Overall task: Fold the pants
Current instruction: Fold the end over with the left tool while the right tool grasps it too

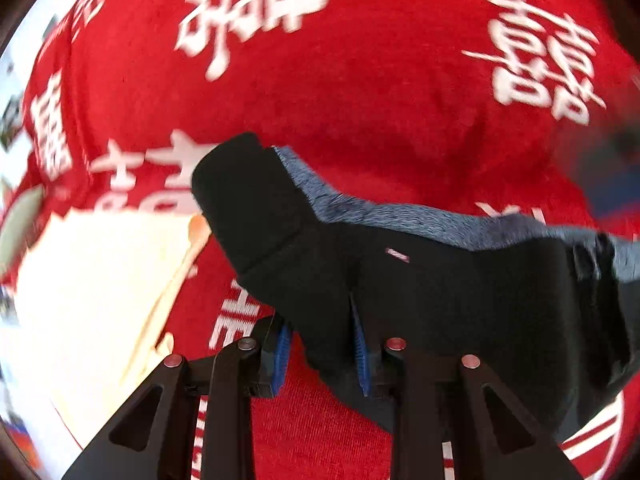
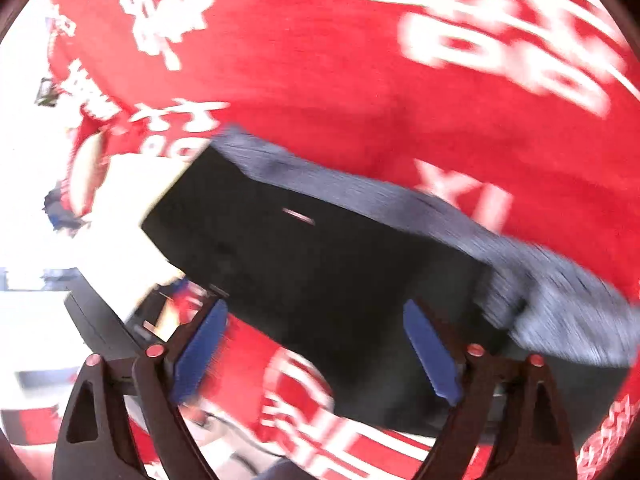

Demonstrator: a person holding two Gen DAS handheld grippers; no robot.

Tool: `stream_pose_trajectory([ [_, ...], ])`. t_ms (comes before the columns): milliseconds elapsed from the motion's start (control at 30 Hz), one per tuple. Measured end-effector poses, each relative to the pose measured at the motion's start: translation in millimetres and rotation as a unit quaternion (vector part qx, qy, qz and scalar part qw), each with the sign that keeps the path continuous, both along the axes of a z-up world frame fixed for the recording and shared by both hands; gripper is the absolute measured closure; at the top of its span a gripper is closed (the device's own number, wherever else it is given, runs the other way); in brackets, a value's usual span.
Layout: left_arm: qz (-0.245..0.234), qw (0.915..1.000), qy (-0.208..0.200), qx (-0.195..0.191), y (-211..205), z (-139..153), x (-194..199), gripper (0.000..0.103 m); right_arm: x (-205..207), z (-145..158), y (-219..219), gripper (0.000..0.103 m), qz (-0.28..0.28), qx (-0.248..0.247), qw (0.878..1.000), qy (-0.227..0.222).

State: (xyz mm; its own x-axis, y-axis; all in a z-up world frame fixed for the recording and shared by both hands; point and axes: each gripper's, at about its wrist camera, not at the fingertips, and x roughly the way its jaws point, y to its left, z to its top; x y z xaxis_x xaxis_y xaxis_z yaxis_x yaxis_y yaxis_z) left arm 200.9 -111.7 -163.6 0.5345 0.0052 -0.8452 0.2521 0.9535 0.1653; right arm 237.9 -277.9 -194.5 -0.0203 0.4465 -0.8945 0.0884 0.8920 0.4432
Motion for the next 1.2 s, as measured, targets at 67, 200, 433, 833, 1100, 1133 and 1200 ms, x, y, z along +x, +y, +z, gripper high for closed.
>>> stream_pose_trajectory([
  [67,-0.015,0.9998,-0.007,0.009,-4.5,1.4,-3.1,0.075,25.5,1.3,25.2,0.01,0.026,0.019,0.999,0.008],
  [200,-0.028,0.9994,-0.012,0.017,-14.7,4.4,-5.9,0.075,70.3,1.0,85.9,0.01,0.096,0.037,0.995,0.017],
  [433,-0.025,0.9994,-0.01,0.022,-16.8,1.3,-6.7,0.075,91.3,-37.6,162.1,0.01,0.206,-0.014,0.977,0.056],
  [833,-0.051,0.9979,-0.037,0.014,-35.3,21.9,-22.3,0.075,69.1,-30.6,117.3,0.085,0.173,0.036,0.982,0.067],
  [1100,-0.084,0.9936,-0.051,-0.055,-71.4,79.2,-46.7,0.075,21.7,37.3,28.4,0.085,0.073,0.11,0.991,-0.023],
  [1133,-0.093,0.9924,-0.052,-0.061,-80.4,85.3,-52.2,0.075,15.0,43.6,17.3,0.085,0.062,0.115,0.991,-0.03],
  [1200,-0.112,0.9899,-0.055,-0.068,-98.5,95.4,-62.6,0.075,-4.6,59.0,-10.7,0.085,0.032,0.126,0.99,-0.048],
])
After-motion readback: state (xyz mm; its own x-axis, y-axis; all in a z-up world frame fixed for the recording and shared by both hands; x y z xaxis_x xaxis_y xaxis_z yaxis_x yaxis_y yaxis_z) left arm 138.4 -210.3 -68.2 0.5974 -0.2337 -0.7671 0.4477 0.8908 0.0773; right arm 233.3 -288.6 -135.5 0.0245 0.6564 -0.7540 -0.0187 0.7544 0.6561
